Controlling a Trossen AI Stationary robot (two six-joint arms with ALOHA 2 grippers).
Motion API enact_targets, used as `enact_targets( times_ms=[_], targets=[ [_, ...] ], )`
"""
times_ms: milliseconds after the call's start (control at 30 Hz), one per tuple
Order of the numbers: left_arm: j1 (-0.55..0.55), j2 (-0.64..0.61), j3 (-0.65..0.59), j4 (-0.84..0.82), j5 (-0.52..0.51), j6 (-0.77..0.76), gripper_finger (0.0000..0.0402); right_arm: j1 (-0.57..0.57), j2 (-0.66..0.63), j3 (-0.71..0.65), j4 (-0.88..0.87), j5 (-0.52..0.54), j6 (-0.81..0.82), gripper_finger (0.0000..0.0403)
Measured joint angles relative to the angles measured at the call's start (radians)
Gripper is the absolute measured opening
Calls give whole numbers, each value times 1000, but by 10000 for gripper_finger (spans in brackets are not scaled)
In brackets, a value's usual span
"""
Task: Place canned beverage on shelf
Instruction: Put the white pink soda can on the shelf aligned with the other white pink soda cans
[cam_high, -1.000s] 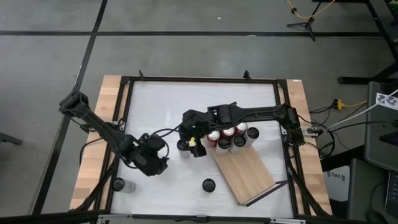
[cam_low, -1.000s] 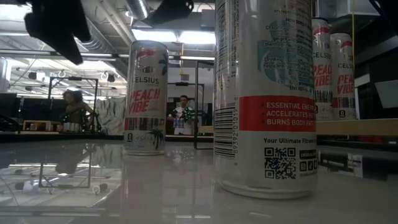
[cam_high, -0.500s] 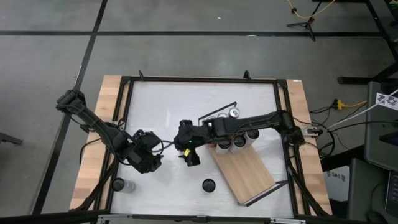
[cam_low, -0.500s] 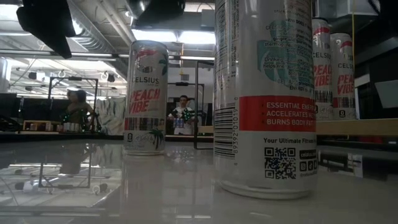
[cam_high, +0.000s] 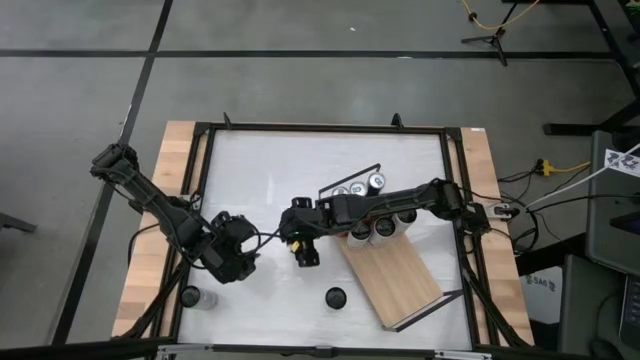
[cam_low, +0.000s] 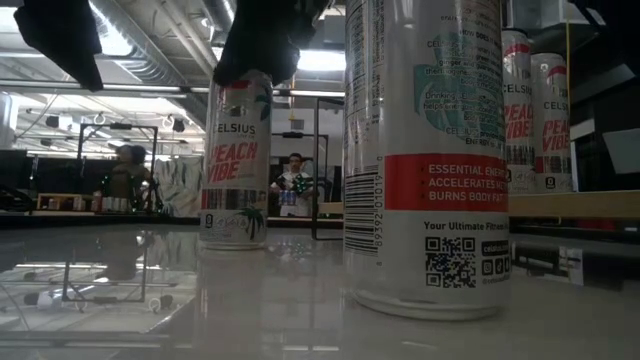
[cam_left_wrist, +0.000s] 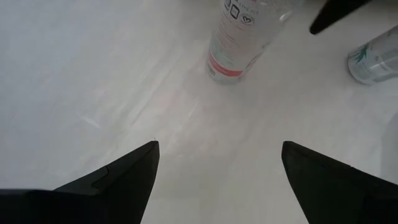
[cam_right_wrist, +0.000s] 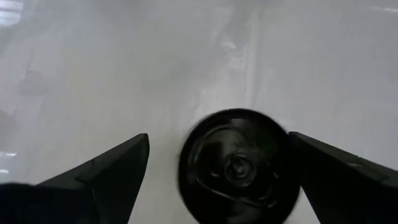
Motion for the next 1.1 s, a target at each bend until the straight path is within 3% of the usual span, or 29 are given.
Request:
enact_targets(
  times_ms=[400,767,900,1100],
  targets=[
    [-22,0,0,-5,0,0,332,-2,11,0,-21,44,0,369],
    [-35,1,0,-4,-4,0,332,0,10,0,-22,43,0,244],
    [-35,1,0,-4,-4,0,332,0,-3,0,-32,9,8,237],
    [-35,1,0,-3,-13,0,332,2,-30,183,-235,-65,34,245]
  ],
)
